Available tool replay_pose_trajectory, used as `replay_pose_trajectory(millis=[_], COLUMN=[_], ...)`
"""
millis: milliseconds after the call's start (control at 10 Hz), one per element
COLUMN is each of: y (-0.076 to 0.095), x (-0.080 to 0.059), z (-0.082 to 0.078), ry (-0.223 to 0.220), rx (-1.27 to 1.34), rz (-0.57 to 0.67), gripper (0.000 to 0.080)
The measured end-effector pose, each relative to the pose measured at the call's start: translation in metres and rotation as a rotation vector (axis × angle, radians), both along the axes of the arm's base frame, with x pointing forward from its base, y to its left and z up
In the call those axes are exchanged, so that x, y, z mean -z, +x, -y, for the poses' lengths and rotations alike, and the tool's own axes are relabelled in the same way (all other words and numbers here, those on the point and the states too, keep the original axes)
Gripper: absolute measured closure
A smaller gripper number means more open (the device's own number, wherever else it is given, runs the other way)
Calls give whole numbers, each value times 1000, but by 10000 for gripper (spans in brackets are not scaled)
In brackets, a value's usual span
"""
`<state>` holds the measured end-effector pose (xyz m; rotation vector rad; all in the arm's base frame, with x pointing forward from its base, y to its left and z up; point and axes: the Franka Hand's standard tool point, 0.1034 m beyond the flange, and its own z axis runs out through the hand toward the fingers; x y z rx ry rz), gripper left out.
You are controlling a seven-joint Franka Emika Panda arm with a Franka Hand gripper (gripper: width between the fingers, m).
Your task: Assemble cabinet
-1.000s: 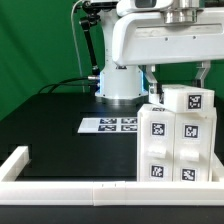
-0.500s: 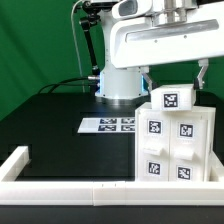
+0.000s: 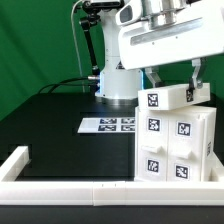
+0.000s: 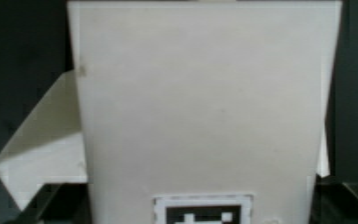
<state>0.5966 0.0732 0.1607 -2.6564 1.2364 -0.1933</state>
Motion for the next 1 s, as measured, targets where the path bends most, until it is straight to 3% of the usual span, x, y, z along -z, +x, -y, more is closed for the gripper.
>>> replay_pose_trajectory(millis=[700, 1000], y=[-3, -4], x=[1, 2], z=[-3, -5], ry=[173, 189], rx=[571, 599], rz=[-116, -122], gripper=[239, 233])
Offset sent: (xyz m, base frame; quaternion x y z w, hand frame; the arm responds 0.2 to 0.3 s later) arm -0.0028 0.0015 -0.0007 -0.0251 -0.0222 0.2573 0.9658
